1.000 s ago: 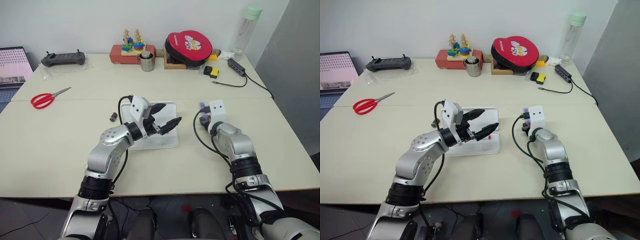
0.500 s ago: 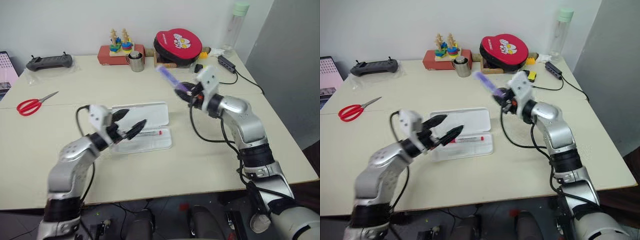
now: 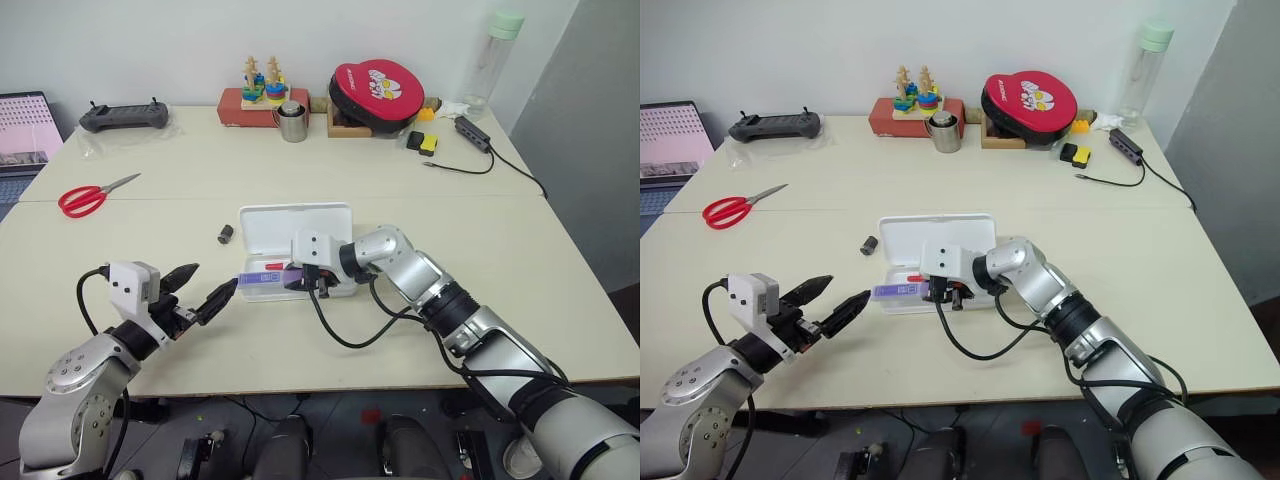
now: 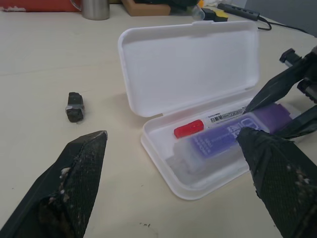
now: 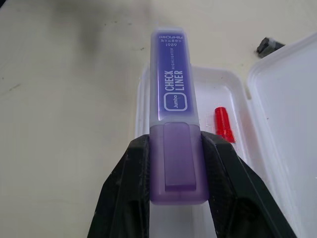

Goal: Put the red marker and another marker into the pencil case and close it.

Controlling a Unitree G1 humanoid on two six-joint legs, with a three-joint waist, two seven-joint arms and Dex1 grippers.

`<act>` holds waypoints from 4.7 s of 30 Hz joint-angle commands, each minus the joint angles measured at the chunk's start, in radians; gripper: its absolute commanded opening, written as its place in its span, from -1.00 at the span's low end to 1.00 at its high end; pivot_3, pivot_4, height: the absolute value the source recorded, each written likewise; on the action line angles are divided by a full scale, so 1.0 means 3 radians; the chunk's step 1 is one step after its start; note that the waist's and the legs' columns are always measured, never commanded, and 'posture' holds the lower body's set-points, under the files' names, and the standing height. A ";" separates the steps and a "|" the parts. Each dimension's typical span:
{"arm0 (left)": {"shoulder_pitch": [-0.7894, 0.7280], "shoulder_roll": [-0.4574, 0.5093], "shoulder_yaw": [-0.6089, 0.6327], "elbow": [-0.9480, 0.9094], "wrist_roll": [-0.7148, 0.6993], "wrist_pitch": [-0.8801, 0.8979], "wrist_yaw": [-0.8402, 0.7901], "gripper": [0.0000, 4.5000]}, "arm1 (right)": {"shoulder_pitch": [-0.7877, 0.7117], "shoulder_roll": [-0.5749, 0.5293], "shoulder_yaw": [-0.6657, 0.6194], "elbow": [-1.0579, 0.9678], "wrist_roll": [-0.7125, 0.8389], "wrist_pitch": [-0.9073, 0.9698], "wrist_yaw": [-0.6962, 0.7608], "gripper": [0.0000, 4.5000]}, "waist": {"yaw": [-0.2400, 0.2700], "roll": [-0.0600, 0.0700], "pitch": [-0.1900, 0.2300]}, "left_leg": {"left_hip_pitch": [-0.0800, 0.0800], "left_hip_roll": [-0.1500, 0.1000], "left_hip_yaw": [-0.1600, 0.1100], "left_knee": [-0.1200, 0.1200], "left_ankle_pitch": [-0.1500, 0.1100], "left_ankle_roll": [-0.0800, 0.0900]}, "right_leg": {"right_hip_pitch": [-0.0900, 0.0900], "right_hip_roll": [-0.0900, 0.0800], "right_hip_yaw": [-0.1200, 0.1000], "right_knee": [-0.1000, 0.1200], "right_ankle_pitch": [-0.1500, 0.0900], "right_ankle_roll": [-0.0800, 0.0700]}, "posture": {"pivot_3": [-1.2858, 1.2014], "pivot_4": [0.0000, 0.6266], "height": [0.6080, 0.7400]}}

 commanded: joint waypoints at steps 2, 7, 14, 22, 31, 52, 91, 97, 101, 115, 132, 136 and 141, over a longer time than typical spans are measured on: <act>0.0025 -0.0043 0.0084 -0.0206 -0.0080 -0.0043 0.0116 1.00 | -0.0103 0.0053 -0.0041 0.0127 -0.0084 -0.0164 0.0075 -0.51 | -0.0007 0.0000 0.0000 | 0.0000 0.0001 0.0000 0.0000 0.0000 0.0000 | -0.0001 0.0001 -0.0001 0.0001 0.0000 0.0000 | 0.03 -0.52 1.00; -0.0047 -0.0021 0.0122 -0.0107 -0.0075 -0.0045 0.0198 1.00 | -0.0165 0.0088 -0.0149 0.0219 -0.0094 -0.0214 0.0064 0.09 | -0.0011 0.0000 0.0000 | 0.0000 0.0004 0.0000 -0.0001 -0.0001 -0.0001 | -0.0003 0.0003 -0.0003 0.0003 0.0000 0.0000 | 0.03 -0.52 1.00; -0.0650 0.0067 -0.0003 0.0517 0.0296 -0.0051 0.0596 1.00 | -0.0193 0.0181 -0.0607 -0.0217 0.0361 -0.0041 0.0152 0.78 | 0.0002 0.0000 0.0000 | 0.0000 0.0004 -0.0003 -0.0001 -0.0001 -0.0001 | -0.0003 0.0005 -0.0004 0.0006 0.0001 0.0002 | 0.03 -0.52 1.00; -0.1701 0.0220 -0.0576 0.2037 0.0962 -0.0198 0.0571 1.00 | -0.0117 0.0239 -0.0982 -0.1218 0.0750 0.0597 -0.0173 0.98 | -0.0009 -0.0003 -0.0002 | 0.0001 0.0008 -0.0011 -0.0001 -0.0001 -0.0002 | -0.0004 0.0016 -0.0005 0.0007 0.0009 0.0016 | 0.03 -0.52 1.00; -0.2591 0.0061 -0.0809 0.3384 0.1249 -0.0525 0.0537 0.92 | 0.0006 0.0140 -0.1001 -0.1623 0.0751 0.0870 -0.0471 0.99 | -0.0007 -0.0006 -0.0004 | -0.0017 0.0010 -0.0005 0.0000 -0.0001 -0.0005 | -0.0027 0.0017 -0.0001 0.0012 0.0010 0.0016 | 0.03 -0.52 1.00; -0.2385 0.0026 -0.0534 0.3125 0.1154 -0.0328 0.0745 -0.79 | -0.0015 -0.0024 -0.1110 -0.1630 0.0799 0.0876 -0.0666 1.00 | -0.0037 -0.0007 -0.0004 | -0.0016 0.0018 0.0008 0.0004 0.0000 -0.0006 | -0.0033 0.0019 0.0004 0.0021 0.0015 0.0009 | 0.03 -0.52 1.00; -0.2615 0.0043 -0.2409 0.1885 0.1326 -0.0550 -0.1523 -0.81 | 0.1277 -0.1348 -0.1715 -0.3409 0.1735 0.2158 -0.0956 1.00 | -0.0016 -0.0005 -0.0002 | -0.0032 0.0052 0.0020 0.0009 0.0006 -0.0013 | -0.0042 0.0052 0.0008 0.0010 0.0026 -0.0005 | 0.03 -0.52 1.00; -0.2611 0.0031 -0.2361 0.1894 0.1397 -0.0519 -0.1520 -0.17 | 0.1216 -0.1340 -0.1685 -0.3330 0.1752 0.2113 -0.0997 1.00 | -0.0014 -0.0005 -0.0002 | -0.0032 0.0052 0.0020 0.0011 0.0006 -0.0012 | -0.0041 0.0052 0.0008 0.0012 0.0028 -0.0002 | 0.03 -0.52 1.00; -0.2607 0.0017 -0.2293 0.1841 0.1377 -0.0500 -0.1495 0.17 | 0.1160 -0.1298 -0.1678 -0.3264 0.1763 0.2066 -0.1001 1.00 | -0.0014 -0.0005 -0.0002 | -0.0032 0.0052 0.0020 0.0011 0.0006 -0.0012 | -0.0041 0.0052 0.0008 0.0012 0.0028 -0.0002 | 0.03 -0.52 1.00; -0.1764 0.0022 -0.0663 0.0341 0.0212 0.0664 -0.0539 0.99 | -0.0265 -0.0475 -0.1155 -0.0714 0.1088 0.1106 -0.0931 1.00 | -0.0126 -0.0005 -0.0002 | -0.0015 0.0057 0.0027 0.0010 0.0007 -0.0012 | -0.0041 0.0058 0.0022 0.0021 0.0031 -0.0005 | 0.03 -0.52 1.00; -0.0914 -0.0062 0.0306 -0.0456 -0.0489 0.0818 0.0325 1.00 | -0.1456 0.0243 -0.1371 0.2135 0.0409 -0.0142 -0.1360 -0.65 | -0.0064 -0.0006 -0.0002 | -0.0018 0.0059 0.0027 0.0009 0.0007 -0.0013 | -0.0044 0.0068 0.0031 0.0018 0.0043 -0.0026 | 0.03 -0.52 1.00; -0.0837 -0.0055 0.0292 -0.0548 -0.0566 0.0803 0.0402 1.00 | -0.1499 0.0290 -0.1365 0.2260 0.0280 -0.0181 -0.1383 -0.99 | -0.0078 -0.0006 -0.0002 | -0.0017 0.0060 0.0028 0.0009 0.0007 -0.0013 | -0.0044 0.0070 0.0033 0.0019 0.0044 -0.0028 | 0.03 -0.52 1.00; -0.0830 -0.0040 0.0249 -0.0622 -0.0618 0.0800 0.0505 1.00 | -0.1537 0.0324 -0.1296 0.2358 0.0075 -0.0212 -0.1275 -0.99 | -0.0084 -0.0006 -0.0002 | -0.0016 0.0061 0.0028 0.0009 0.0007 -0.0013 | -0.0044 0.0071 0.0033 0.0020 0.0044 -0.0028 | 0.03 -0.52 1.00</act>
